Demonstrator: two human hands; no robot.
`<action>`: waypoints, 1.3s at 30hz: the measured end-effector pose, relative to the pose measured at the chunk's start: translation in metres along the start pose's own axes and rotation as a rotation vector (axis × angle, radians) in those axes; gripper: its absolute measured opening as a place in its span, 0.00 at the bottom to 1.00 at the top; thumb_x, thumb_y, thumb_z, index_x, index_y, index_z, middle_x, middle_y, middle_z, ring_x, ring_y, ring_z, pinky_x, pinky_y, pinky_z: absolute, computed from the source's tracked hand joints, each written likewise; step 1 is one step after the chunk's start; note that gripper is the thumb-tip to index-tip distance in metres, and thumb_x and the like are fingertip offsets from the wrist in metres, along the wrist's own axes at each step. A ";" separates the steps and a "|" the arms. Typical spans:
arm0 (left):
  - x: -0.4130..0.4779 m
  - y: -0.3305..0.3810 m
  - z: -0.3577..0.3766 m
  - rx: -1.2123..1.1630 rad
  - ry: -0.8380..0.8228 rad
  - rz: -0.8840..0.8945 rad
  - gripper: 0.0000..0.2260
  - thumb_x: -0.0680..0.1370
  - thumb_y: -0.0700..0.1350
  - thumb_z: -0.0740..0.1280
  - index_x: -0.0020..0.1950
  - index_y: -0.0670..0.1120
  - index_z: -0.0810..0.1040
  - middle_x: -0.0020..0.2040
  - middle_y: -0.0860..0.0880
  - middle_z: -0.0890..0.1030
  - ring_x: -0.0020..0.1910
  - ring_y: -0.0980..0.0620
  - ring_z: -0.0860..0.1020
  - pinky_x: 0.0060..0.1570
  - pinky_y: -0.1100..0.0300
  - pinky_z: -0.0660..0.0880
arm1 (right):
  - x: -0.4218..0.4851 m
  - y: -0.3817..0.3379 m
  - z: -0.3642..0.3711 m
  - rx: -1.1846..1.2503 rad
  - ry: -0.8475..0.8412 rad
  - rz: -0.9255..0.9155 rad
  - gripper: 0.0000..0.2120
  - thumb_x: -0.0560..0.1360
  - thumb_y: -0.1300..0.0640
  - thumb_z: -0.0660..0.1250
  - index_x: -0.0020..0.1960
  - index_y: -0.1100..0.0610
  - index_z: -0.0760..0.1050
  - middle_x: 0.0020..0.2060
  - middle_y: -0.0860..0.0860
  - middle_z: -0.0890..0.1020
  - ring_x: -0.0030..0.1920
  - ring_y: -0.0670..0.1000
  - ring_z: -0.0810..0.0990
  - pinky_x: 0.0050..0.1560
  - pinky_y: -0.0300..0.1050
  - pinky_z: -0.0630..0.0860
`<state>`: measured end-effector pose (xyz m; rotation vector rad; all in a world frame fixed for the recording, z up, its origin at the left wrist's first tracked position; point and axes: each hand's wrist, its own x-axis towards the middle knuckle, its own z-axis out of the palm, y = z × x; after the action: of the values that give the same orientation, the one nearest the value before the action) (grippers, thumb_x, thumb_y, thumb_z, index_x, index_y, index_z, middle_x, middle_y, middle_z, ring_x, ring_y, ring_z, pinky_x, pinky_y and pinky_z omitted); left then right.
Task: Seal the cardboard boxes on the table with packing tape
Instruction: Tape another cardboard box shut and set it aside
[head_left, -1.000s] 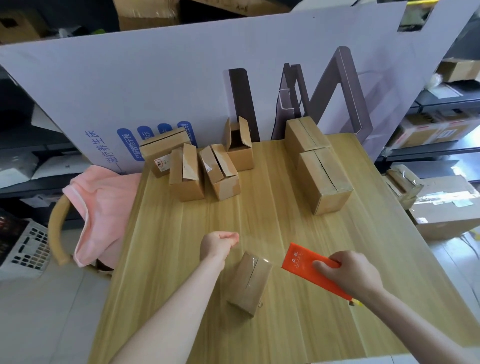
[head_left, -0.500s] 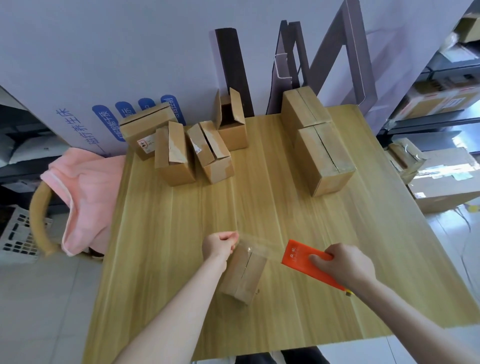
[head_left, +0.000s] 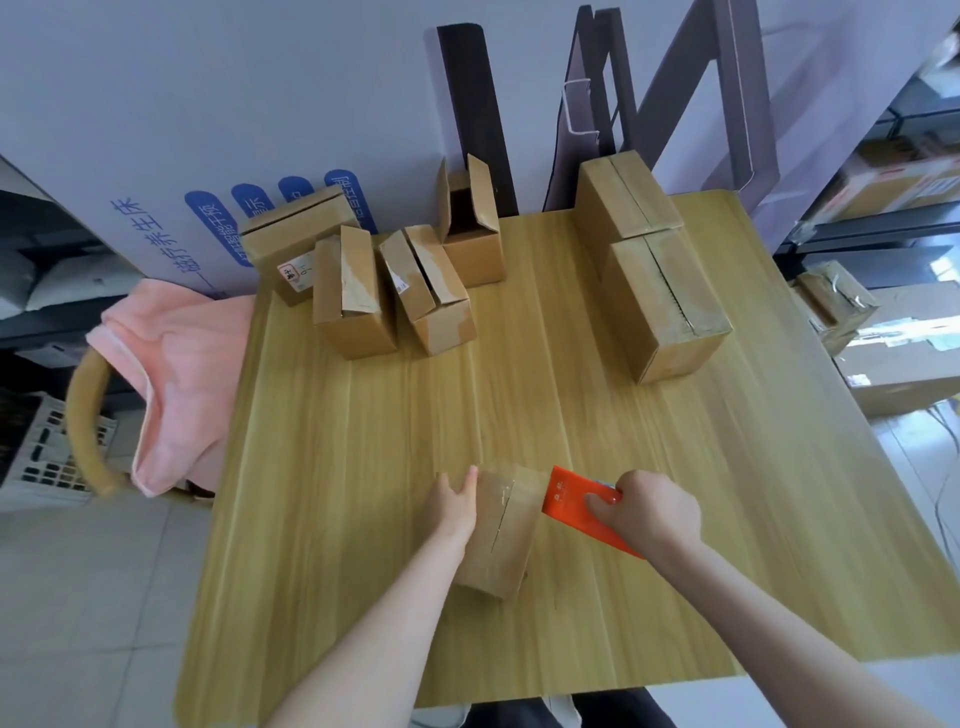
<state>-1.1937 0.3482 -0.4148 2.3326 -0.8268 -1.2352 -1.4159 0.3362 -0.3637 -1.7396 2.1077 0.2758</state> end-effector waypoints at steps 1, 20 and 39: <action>-0.002 -0.003 -0.002 -0.012 0.055 0.033 0.26 0.81 0.58 0.55 0.76 0.47 0.61 0.71 0.47 0.71 0.68 0.46 0.70 0.65 0.51 0.67 | 0.001 -0.001 0.000 -0.004 0.004 -0.006 0.21 0.70 0.35 0.60 0.34 0.53 0.71 0.28 0.45 0.75 0.28 0.47 0.73 0.26 0.38 0.61; -0.017 -0.024 0.018 0.163 0.106 0.342 0.21 0.82 0.58 0.51 0.62 0.45 0.74 0.54 0.49 0.81 0.53 0.49 0.79 0.48 0.57 0.73 | 0.012 -0.057 -0.011 -0.247 0.046 -0.208 0.15 0.75 0.45 0.60 0.33 0.52 0.68 0.30 0.47 0.75 0.35 0.53 0.77 0.28 0.41 0.58; -0.056 0.003 0.056 -0.864 0.205 -0.282 0.15 0.81 0.50 0.61 0.63 0.43 0.74 0.57 0.45 0.80 0.55 0.44 0.78 0.58 0.50 0.74 | -0.036 -0.031 0.000 1.286 0.040 0.383 0.23 0.71 0.40 0.70 0.34 0.61 0.75 0.27 0.55 0.76 0.28 0.52 0.75 0.33 0.44 0.72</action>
<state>-1.2662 0.3795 -0.4095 1.8177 0.1256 -1.1164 -1.3806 0.3623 -0.3453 -0.5768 1.8484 -0.8438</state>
